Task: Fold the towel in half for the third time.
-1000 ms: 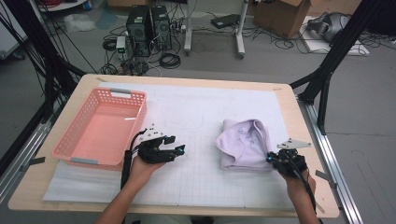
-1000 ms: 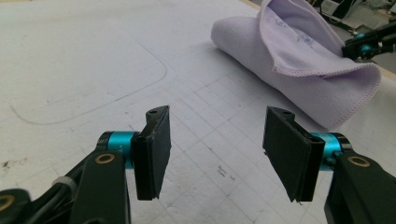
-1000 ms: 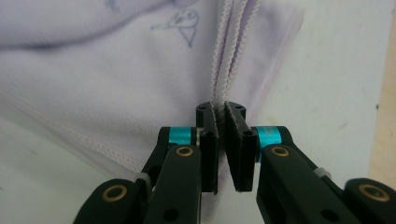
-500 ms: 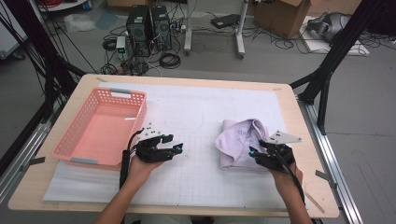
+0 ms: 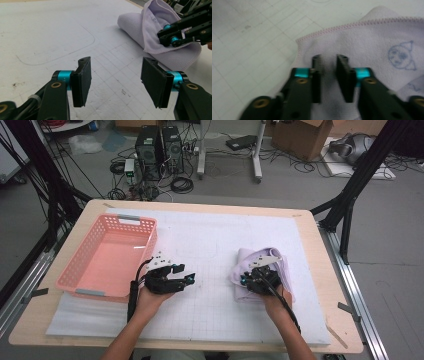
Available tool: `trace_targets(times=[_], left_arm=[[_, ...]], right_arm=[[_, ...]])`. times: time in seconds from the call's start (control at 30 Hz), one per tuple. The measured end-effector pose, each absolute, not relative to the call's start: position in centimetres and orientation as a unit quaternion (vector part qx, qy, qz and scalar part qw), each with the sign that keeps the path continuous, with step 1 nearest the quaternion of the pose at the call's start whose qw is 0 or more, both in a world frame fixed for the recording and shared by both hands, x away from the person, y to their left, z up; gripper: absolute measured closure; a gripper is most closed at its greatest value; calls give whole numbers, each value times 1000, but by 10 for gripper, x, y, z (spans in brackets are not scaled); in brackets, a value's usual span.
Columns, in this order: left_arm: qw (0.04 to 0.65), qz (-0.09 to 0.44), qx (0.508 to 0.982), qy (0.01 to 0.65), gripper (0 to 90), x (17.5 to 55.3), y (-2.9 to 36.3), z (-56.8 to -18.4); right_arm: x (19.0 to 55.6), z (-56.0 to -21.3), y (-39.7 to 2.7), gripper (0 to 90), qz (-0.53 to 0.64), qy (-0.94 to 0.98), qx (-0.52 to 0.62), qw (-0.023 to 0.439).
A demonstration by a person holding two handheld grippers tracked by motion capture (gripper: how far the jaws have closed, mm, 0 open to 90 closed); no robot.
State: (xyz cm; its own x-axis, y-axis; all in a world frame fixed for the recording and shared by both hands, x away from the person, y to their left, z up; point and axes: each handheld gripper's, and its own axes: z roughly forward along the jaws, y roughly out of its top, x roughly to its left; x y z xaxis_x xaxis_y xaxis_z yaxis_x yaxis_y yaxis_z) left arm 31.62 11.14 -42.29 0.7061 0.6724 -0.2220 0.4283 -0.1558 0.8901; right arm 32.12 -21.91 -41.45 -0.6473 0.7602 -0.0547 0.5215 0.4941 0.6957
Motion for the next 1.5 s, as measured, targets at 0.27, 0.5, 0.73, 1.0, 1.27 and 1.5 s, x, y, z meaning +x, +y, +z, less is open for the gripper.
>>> trace_targets(times=[0.27, 0.5, 0.73, 1.0, 1.27, 1.5], left_arm=[[537, 113, 751, 368, 418, 316, 111, -423], [542, 111, 746, 371, 418, 316, 111, -423], [540, 111, 747, 371, 417, 316, 110, -423], [539, 107, 748, 372, 417, 317, 109, -425], [540, 106, 748, 369, 417, 317, 110, -425], [539, 108, 748, 371, 417, 317, 111, -425]], right_arm=[[302, -402, -249, 867, 382, 810, 390, 217], [286, -404, -288, 862, 375, 793, 419, 232], [274, -400, -319, 646, 382, 755, 471, 247], [295, -374, -315, 575, 424, 728, 467, 271], [330, -399, -308, 630, 336, 793, 458, 222], [302, -420, -347, 626, 300, 792, 482, 223]])
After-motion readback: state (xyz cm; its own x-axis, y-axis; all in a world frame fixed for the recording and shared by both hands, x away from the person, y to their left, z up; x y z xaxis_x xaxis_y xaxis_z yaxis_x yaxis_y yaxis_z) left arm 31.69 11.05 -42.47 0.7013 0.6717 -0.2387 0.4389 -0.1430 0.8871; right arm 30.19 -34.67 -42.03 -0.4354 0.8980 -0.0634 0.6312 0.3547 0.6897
